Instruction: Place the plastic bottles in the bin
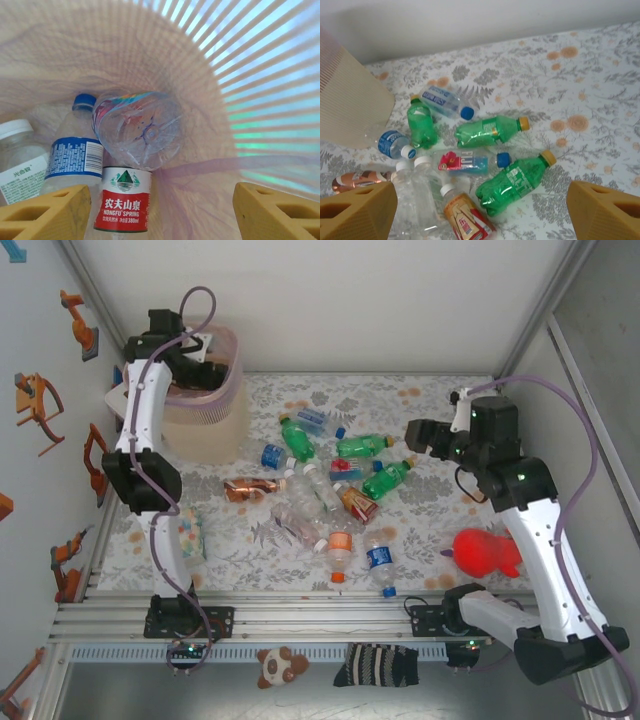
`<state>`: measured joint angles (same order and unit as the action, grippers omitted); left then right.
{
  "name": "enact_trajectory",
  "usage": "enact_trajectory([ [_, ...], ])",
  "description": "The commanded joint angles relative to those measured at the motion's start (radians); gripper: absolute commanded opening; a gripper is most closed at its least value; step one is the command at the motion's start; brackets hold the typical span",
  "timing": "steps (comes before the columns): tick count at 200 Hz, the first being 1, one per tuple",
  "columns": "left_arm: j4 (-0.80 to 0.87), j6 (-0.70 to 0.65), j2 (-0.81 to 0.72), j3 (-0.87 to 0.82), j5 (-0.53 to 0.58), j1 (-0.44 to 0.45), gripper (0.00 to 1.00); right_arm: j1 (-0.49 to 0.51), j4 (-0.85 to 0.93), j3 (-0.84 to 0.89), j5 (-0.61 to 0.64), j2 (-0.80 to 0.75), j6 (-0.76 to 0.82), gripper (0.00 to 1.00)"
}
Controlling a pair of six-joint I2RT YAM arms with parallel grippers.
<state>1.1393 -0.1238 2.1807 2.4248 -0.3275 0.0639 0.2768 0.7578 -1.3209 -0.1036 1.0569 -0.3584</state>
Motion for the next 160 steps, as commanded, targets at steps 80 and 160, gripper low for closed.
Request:
enact_trajectory([
  [80, -0.037, 0.054, -0.26, -0.007, -0.076, -0.011, 0.75, 0.04, 0.206, 0.075, -0.071, 0.085, 0.0, 0.74],
  [160, -0.376, 0.18, -0.639, -0.524, -0.157, -0.013, 0.76, 0.245, 0.262, 0.24, -0.026, 0.138, -0.073, 0.74],
])
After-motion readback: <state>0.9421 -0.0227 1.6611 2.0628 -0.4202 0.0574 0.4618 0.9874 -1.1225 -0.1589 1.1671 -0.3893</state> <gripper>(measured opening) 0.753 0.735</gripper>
